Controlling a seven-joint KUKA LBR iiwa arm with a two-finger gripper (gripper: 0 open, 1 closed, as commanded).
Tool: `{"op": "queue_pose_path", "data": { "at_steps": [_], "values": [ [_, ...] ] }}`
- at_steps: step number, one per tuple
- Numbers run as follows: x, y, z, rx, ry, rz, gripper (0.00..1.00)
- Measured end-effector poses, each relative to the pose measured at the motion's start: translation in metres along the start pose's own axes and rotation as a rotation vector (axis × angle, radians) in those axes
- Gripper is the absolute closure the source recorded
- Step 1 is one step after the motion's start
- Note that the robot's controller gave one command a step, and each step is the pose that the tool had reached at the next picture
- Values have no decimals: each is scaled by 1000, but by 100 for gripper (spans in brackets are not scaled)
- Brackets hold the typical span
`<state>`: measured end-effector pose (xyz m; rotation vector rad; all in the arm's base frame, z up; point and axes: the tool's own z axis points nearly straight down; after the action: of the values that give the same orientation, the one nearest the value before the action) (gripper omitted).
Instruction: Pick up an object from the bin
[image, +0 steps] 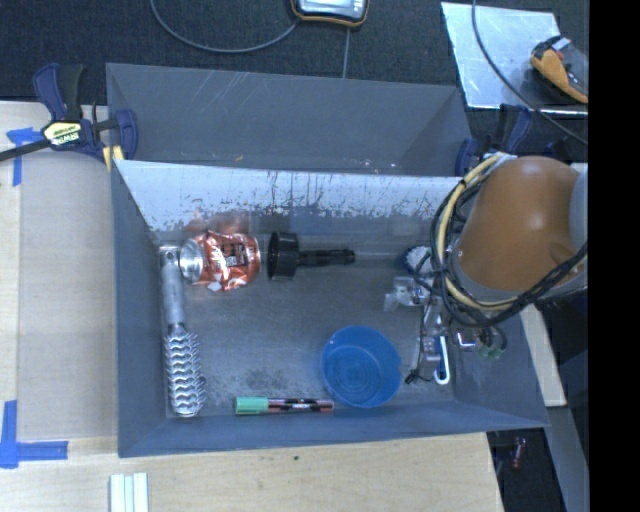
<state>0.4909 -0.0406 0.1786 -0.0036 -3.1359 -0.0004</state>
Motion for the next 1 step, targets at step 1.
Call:
{"op": "queue_pose_path", "data": {
  "at_steps": [1],
  "values": [
    [-2, 0, -4, 1, -9, -2, 0]
  ]
}}
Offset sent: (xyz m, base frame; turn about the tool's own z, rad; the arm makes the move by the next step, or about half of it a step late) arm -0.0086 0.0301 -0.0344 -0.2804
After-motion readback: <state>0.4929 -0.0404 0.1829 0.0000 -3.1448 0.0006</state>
